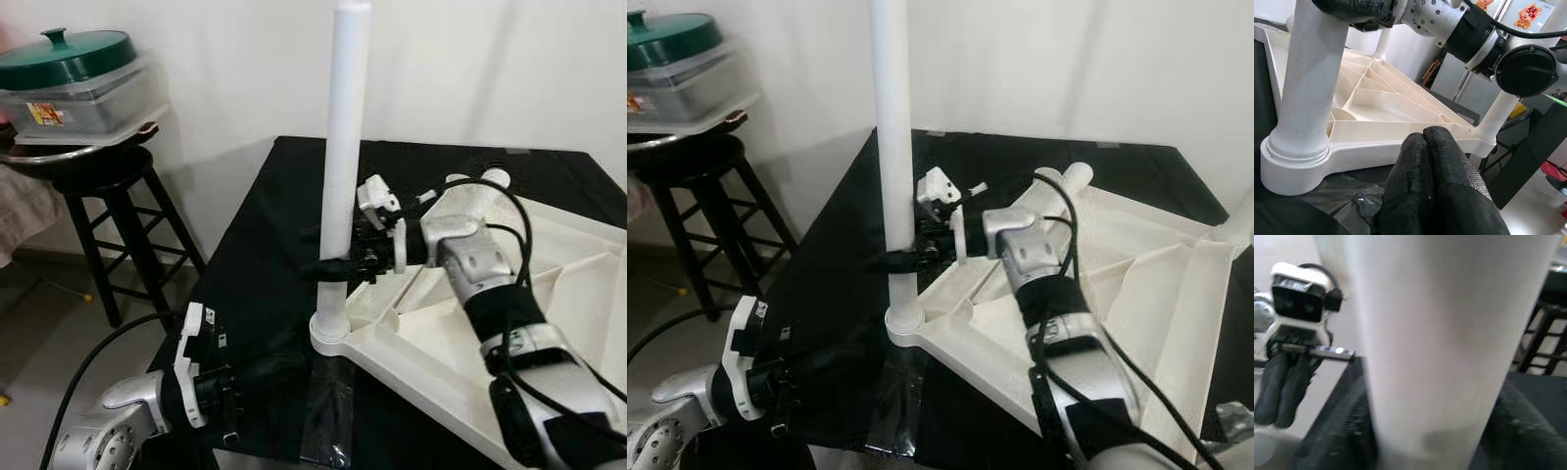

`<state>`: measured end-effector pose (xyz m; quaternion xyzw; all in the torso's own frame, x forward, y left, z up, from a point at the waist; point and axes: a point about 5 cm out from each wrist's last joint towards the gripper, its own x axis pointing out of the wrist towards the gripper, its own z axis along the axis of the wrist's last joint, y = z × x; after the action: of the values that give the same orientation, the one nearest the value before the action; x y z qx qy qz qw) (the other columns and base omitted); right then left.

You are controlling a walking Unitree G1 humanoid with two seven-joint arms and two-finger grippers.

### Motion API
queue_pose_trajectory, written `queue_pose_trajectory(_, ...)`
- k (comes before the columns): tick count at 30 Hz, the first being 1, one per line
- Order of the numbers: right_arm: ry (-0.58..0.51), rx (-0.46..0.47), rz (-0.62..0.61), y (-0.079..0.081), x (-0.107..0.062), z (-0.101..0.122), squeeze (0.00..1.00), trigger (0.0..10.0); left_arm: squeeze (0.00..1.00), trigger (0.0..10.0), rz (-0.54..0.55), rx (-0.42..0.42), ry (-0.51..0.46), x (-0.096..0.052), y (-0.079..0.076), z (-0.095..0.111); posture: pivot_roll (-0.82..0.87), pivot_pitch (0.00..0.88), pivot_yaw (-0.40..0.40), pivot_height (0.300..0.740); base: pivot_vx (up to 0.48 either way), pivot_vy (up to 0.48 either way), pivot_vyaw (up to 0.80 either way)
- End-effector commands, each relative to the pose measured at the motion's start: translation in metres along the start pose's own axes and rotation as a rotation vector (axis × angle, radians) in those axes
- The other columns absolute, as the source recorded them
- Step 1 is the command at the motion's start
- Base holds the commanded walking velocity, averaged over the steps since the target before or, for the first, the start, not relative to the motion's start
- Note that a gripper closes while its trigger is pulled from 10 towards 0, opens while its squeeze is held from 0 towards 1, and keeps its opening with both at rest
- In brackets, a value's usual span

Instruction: Building children table

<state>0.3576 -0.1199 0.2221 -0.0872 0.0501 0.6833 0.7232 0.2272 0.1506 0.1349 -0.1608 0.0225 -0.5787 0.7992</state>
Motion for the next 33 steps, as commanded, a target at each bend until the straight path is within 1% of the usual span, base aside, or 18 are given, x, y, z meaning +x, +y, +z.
queue_pose_trajectory(1, 0.006, -0.006, 0.025, 0.000, 0.000, 0.002, 0.00, 0.0, 0.00, 10.0, 0.003, 0.005, 0.015, -0.001, -0.001, 0.000, -0.01, 0.000, -0.009, 0.740, 0.000, 0.000, 0.00)
queue_pose_trajectory(6, 0.012, -0.001, 0.026, 0.000, -0.004, -0.004, 0.00, 0.0, 0.00, 10.0, 0.002, 0.003, 0.013, -0.001, -0.002, 0.000, -0.02, 0.000, -0.008, 0.740, 0.000, 0.000, 0.00)
queue_pose_trajectory(9, 0.017, 0.015, -0.040, 0.005, -0.005, -0.018, 0.00, 0.0, 0.00, 10.0, 0.000, 0.000, 0.012, -0.002, -0.002, 0.001, -0.02, 0.000, -0.006, 0.740, 0.000, 0.000, 0.00)
queue_pose_trajectory(12, 0.058, 0.082, -0.159, 0.027, 0.009, -0.048, 0.00, 0.0, 0.00, 10.0, 0.000, -0.001, 0.011, -0.004, -0.002, 0.003, -0.03, 0.012, -0.008, 0.740, 0.000, 0.000, 0.00)
queue_pose_trajectory(13, 0.094, 0.148, -0.290, 0.035, 0.021, -0.061, 0.00, 0.0, 0.00, 10.0, 0.000, -0.002, 0.011, -0.005, -0.002, 0.003, -0.04, 0.014, -0.008, 0.740, 0.000, 0.000, 0.00)
queue_pose_trajectory(14, 0.114, 0.213, -0.531, 0.037, 0.033, -0.072, 0.00, 0.0, 0.00, 10.0, 0.000, -0.002, 0.012, -0.007, -0.001, 0.004, -0.04, 0.018, -0.008, 0.740, 0.000, 0.000, 0.00)
queue_pose_trajectory(16, 0.114, 0.213, -0.531, 0.037, 0.033, -0.072, 0.00, 0.0, 0.00, 10.0, 0.000, -0.002, 0.012, -0.007, -0.001, 0.004, -0.04, 0.018, -0.008, 0.740, 0.000, 0.000, 0.00)
queue_pose_trajectory(17, 0.130, 0.259, -0.832, 0.040, 0.036, -0.081, 0.00, 0.0, 0.00, 10.0, 0.001, -0.002, 0.013, -0.008, -0.001, 0.004, -0.05, 0.022, -0.006, 0.740, 0.000, 0.000, 0.00)
queue_pose_trajectory(18, 0.147, 0.252, -0.883, 0.056, 0.045, -0.082, 0.00, 0.0, 0.00, 10.0, 0.001, -0.002, 0.016, -0.008, -0.001, 0.004, -0.03, 0.036, -0.001, 0.740, 0.000, 0.000, 0.00)
queue_pose_trajectory(19, 0.160, 0.177, -0.919, 0.059, 0.045, -0.075, 0.00, 0.0, 0.00, 10.0, 0.001, -0.003, 0.019, -0.009, 0.000, 0.004, -0.04, 0.031, 0.005, 0.740, 0.000, 0.000, 0.00)
queue_pose_trajectory(20, 0.169, 0.117, -0.908, 0.061, 0.046, -0.069, 0.00, 0.0, 0.00, 10.0, 0.000, -0.004, 0.022, -0.009, 0.000, 0.004, -0.06, 0.021, 0.010, 0.740, 0.000, 0.000, 0.00)
queue_pose_trajectory(23, 0.145, 0.168, -0.907, 0.055, 0.045, -0.067, 0.00, 0.0, 0.00, 10.0, -0.003, -0.009, 0.021, -0.008, 0.001, 0.004, -0.06, 0.017, 0.003, 0.740, 0.000, 0.000, 0.00)
queue_pose_trajectory(27, 0.167, 0.141, -0.873, 0.057, 0.051, -0.068, 0.00, 0.0, 0.00, 10.0, -0.009, -0.010, 0.028, -0.007, 0.001, 0.003, -0.04, 0.012, -0.005, 0.740, 0.000, 0.000, 0.00)
queue_pose_trajectory(28, 0.171, 0.127, -0.867, 0.057, 0.052, -0.067, 0.00, 2.5, 0.00, 10.0, -0.004, -0.008, 0.024, -0.008, 0.000, 0.003, -0.04, 0.012, -0.005, 0.740, 0.000, 0.000, 0.00)
queue_pose_trajectory(29, 0.172, 0.135, -0.860, 0.058, 0.054, -0.063, 0.00, 8.6, 0.00, 10.0, 0.001, -0.006, 0.020, -0.008, 0.000, 0.003, -0.04, 0.012, -0.005, 0.740, 0.000, 0.000, 0.00)
queue_pose_trajectory(30, 0.134, 0.148, -0.816, 0.057, 0.055, -0.056, 0.62, 10.0, 0.00, 10.0, 0.004, -0.006, 0.017, -0.008, 0.000, 0.003, -0.04, 0.001, -0.008, 0.740, 0.000, 0.000, 0.00)
queue_pose_trajectory(32, 0.106, 0.157, -0.783, 0.056, 0.055, -0.051, 0.62, 10.0, 0.00, 10.0, 0.006, -0.006, 0.016, -0.007, 0.000, 0.002, -0.04, 0.001, -0.008, 0.740, 0.000, 0.000, 0.00)
queue_pose_trajectory(33, 0.030, 0.141, -0.669, 0.053, 0.056, -0.037, 1.00, 10.0, 0.00, 10.0, 0.005, -0.006, 0.017, -0.007, 0.000, 0.002, -0.04, 0.000, -0.006, 0.740, 0.000, 0.000, 0.00)
